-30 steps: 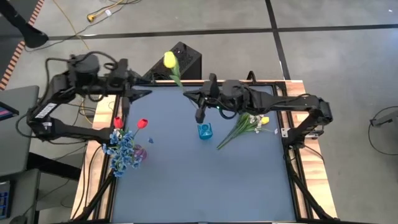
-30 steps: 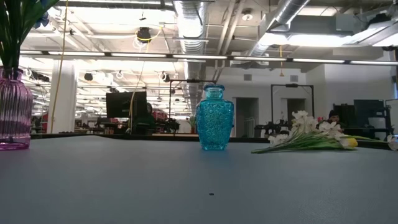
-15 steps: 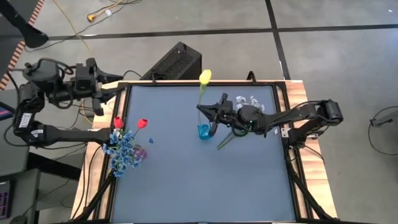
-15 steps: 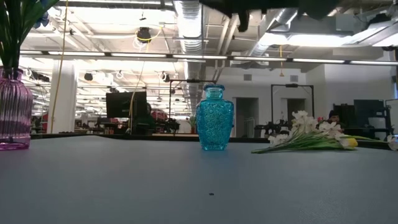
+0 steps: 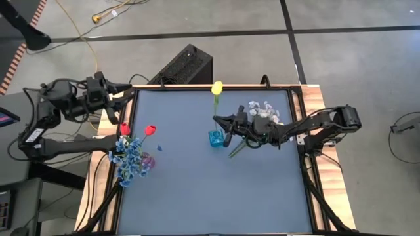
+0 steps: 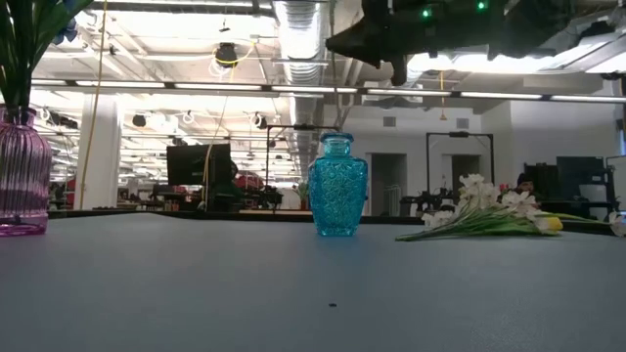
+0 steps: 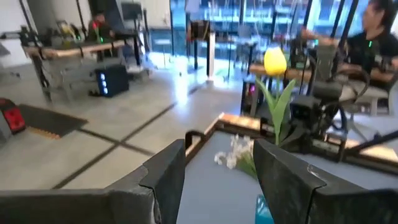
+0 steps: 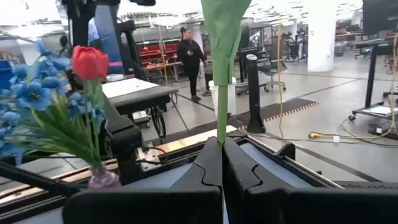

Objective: Sort flowers into vase by color
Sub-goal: Put the right yellow tulip into the blue vase

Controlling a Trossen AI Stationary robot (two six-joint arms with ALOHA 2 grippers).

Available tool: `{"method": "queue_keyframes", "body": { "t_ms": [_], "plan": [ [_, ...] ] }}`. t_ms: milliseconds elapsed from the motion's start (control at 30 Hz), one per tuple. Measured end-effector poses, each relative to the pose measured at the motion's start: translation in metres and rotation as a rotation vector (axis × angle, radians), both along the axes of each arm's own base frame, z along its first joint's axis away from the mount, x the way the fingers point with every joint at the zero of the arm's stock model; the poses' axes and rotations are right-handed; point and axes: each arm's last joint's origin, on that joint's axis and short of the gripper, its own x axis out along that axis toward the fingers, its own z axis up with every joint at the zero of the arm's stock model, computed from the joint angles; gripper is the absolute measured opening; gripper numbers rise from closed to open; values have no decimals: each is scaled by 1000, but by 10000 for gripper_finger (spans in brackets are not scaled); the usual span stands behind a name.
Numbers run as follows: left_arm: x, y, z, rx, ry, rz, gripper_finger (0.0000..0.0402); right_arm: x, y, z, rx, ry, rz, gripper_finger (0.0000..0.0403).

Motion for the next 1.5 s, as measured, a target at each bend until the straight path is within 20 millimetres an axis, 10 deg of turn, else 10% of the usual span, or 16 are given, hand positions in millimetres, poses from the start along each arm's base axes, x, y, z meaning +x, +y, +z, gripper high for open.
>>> {"method": "queue_keyframes", "body": {
  "t_ms": [567, 1067, 1500],
  "plan": [
    [-2, 0, -3, 3, -52, 3, 177, -13, -3, -20, -5, 12, -69, 19],
    [2, 1, -1, -1, -67, -4, 177, 18, 5, -67, 10, 57, -46, 21],
    [3, 0, -1, -39, -84, -39, 177, 0, 8, -52, 176, 194, -63, 184]
  ]
}}
